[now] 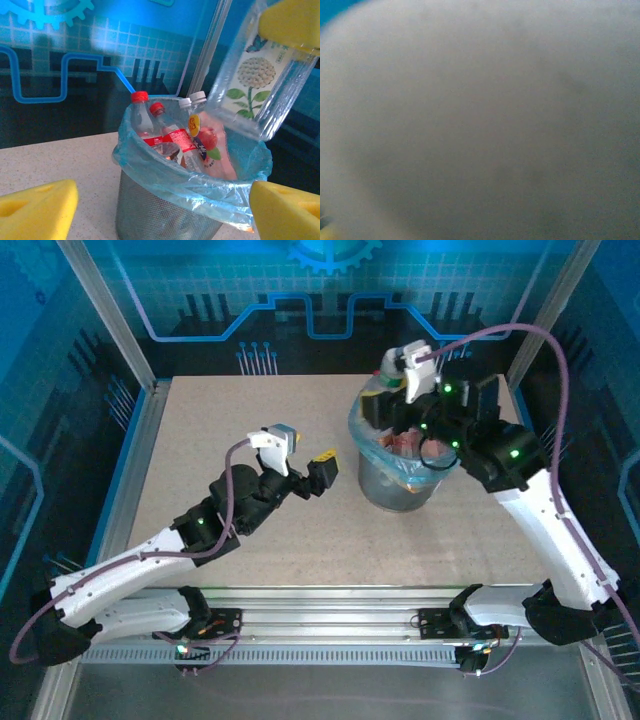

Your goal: Put the plastic bottles in the bin

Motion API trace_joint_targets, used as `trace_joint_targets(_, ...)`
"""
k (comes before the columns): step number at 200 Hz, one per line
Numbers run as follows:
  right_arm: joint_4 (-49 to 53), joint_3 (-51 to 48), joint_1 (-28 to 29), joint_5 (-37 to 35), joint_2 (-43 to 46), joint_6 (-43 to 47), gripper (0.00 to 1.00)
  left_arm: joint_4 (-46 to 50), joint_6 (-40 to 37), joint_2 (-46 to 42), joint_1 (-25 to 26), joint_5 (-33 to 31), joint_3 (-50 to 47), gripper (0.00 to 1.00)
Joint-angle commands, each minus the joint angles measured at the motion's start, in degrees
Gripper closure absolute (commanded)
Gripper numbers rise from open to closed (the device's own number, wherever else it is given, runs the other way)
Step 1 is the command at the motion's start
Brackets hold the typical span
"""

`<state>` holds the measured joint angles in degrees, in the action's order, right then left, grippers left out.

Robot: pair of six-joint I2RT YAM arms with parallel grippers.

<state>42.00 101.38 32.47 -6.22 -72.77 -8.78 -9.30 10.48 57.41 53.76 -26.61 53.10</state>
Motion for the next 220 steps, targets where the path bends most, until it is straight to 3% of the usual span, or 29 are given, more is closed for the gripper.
trace_joint_targets(1,14.37,4.69,-2.93,-9.95,-1.39,3.93,0.46,0.51,-0.10,-1.57,-0.06,-2.87,-1.48,0.11)
trace_joint_targets(33,24.08,10.67,-5.14,-14.31,-5.66,4.81,0.45,1.04,-0.32,-1.60,-0.06,-3.43,-1.33,0.10)
trace_joint_targets(57,28.24,12.62,-6.60,-13.71,-9.29,5.12,0.43,1.30,-0.57,-1.12,-0.10,-3.71,-0.91,0.10)
trace_joint_targets(107,30.75,13.48,-6.98,-14.79,-13.39,4.63,0.18,2.18,-0.63,-0.81,-0.06,-3.97,-0.47,0.10)
trace_joint_targets(137,28.20,11.53,-7.07,-15.75,-12.91,4.79,0.15,2.48,-0.47,-0.72,-0.12,-4.42,-0.72,0.09)
trace_joint_targets(174,25.23,9.22,-7.07,-13.63,-13.22,5.29,0.19,2.27,-0.28,-0.15,-0.10,-4.58,-0.89,0.09)
trace_joint_targets(220,22.52,4.28,-7.80,-11.66,-14.71,5.23,0.43,2.25,-0.19,0.58,-0.12,-4.68,-0.86,0.09)
